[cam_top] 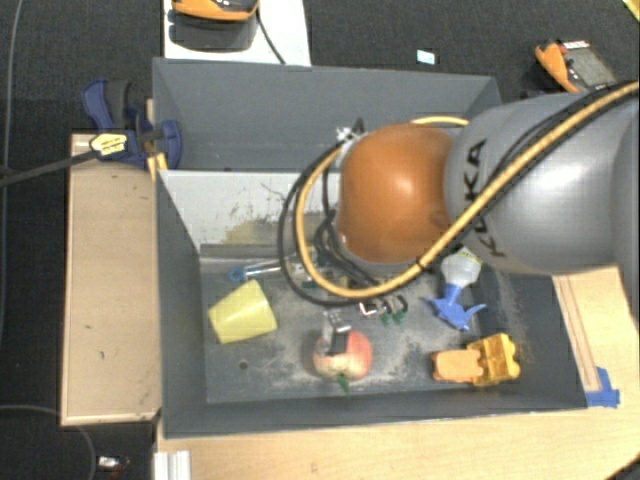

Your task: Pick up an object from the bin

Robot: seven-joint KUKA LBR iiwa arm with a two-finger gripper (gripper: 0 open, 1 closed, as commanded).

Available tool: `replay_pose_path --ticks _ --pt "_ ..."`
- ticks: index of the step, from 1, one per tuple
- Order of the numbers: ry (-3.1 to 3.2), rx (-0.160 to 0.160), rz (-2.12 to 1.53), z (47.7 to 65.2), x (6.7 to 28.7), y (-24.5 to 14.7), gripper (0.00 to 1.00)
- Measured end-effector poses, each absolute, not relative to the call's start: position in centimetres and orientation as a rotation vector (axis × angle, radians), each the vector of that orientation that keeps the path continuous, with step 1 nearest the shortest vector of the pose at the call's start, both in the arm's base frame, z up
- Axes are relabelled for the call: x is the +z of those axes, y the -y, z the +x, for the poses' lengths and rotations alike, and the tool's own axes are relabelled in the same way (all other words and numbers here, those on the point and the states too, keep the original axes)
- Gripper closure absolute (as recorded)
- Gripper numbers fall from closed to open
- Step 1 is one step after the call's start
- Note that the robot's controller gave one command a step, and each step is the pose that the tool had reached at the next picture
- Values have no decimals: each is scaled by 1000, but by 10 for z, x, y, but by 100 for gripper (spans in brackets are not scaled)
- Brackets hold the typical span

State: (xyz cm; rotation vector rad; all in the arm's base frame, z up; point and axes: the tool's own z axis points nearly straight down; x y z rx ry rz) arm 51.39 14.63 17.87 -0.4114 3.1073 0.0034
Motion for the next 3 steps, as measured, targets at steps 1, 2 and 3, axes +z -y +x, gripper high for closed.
replay_pose_path --ticks 1,2,3 --pt "-3097 3 -472 510 158 -149 0" --pt "-3115 4 -327 485 158 -152 0" --pt "-3108 9 -305 493 138 -147 0"
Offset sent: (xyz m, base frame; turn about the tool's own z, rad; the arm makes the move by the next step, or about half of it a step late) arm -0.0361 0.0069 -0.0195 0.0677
